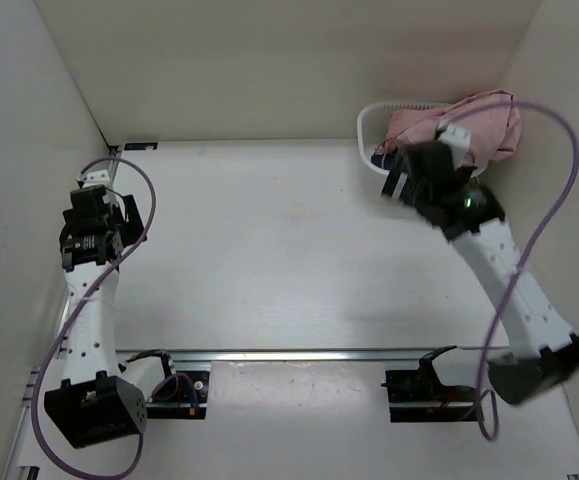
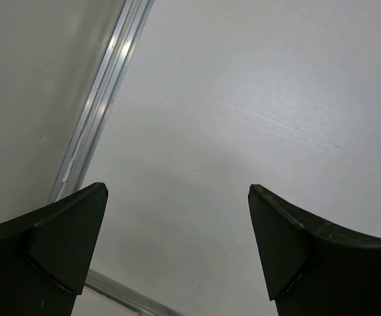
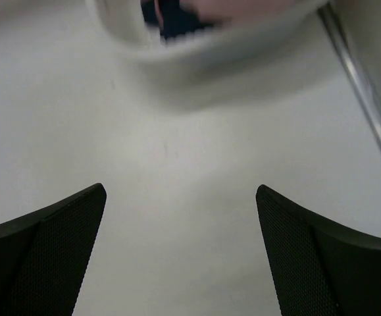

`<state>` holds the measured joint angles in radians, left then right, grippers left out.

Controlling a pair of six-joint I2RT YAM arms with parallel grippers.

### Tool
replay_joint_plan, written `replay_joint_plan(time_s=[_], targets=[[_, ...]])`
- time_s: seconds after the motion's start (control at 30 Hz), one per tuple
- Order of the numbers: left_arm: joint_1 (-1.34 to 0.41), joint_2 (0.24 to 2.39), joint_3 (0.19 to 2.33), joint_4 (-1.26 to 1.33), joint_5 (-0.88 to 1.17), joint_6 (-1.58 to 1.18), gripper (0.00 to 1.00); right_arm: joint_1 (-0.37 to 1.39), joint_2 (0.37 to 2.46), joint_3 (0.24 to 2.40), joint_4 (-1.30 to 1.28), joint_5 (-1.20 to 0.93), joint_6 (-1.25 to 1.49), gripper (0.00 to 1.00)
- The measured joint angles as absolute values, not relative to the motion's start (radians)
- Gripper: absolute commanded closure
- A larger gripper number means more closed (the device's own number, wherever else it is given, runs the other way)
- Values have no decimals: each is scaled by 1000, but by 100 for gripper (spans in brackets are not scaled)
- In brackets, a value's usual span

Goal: Fold and stack the trousers
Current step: Grab the trousers from the pile

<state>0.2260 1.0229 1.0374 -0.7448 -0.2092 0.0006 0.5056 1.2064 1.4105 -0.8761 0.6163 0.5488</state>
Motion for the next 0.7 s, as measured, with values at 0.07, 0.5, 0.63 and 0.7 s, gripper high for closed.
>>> replay_joint_plan(time_s=[0.07,0.5,0.63,0.7], targets=[[226,1072,1087,-737,-208,1,0,359,1393,1689,-830,588,491,1],[226,1254,1134,-741,-205,1,0,72,2232,2315,-786,554,401,15],[226,1254,1136,-741,-208,1,0,68,2318,2347,-797,570,363,93],[226,1253,1137,-741,-214,1,0,75,2299,2336,-780,577,353,100]])
